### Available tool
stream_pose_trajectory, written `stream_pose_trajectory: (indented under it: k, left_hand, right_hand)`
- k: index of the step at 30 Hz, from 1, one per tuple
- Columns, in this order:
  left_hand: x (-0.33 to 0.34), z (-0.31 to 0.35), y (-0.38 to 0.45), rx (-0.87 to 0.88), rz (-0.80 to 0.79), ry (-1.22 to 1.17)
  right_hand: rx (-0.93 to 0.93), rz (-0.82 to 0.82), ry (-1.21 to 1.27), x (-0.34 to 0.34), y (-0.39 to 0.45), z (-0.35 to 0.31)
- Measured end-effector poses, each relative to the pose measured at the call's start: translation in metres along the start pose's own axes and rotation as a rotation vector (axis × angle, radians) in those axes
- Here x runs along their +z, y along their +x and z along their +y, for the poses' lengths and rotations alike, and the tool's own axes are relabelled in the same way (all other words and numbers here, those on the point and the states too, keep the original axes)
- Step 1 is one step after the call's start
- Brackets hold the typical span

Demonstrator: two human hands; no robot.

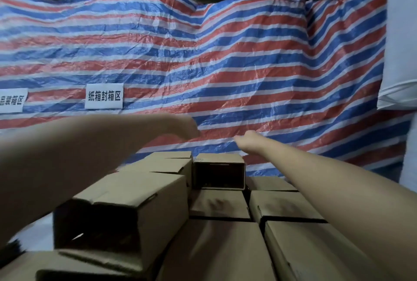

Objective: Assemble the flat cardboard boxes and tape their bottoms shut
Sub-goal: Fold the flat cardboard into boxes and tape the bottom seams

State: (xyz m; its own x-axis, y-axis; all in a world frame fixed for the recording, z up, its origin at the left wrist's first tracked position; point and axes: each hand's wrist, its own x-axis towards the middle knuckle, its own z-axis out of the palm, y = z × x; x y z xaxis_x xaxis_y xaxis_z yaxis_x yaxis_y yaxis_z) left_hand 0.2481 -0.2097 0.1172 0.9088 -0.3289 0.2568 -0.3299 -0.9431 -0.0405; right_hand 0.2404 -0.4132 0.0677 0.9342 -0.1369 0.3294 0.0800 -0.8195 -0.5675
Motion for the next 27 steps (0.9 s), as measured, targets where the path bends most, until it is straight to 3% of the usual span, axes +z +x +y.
stream_pose_trajectory:
  k: [4, 7, 14, 20, 24, 27]
  left_hand:
    - [-0.034, -0.021, -0.072, 0.006, 0.254, -0.157]
    - [-0.040, -0.035, -0.131, 0.022, 0.328, -0.245]
    - [-0.001, -0.058, -0.270, -0.068, 0.603, -0.277]
    - [0.039, -0.078, -0.352, -0.096, 0.587, -0.305]
    - [0.049, -0.105, -0.364, -0.163, 0.700, -0.248]
    - [0.081, -0.130, -0.364, -0.258, 0.593, -0.149]
  right_hand:
    - [-0.016, 0.143, -0.005, -0.026, -0.059, -0.026]
    - [-0.045, 0.222, 0.065, -0.037, -0.108, -0.043]
    - [-0.109, 0.255, 0.179, -0.023, -0.226, -0.058]
    - [-0.174, 0.209, 0.217, -0.017, -0.290, -0.082]
    - [-0.232, 0.261, 0.327, -0.031, -0.299, -0.111]
    - [-0.232, 0.239, 0.299, -0.017, -0.303, -0.112]
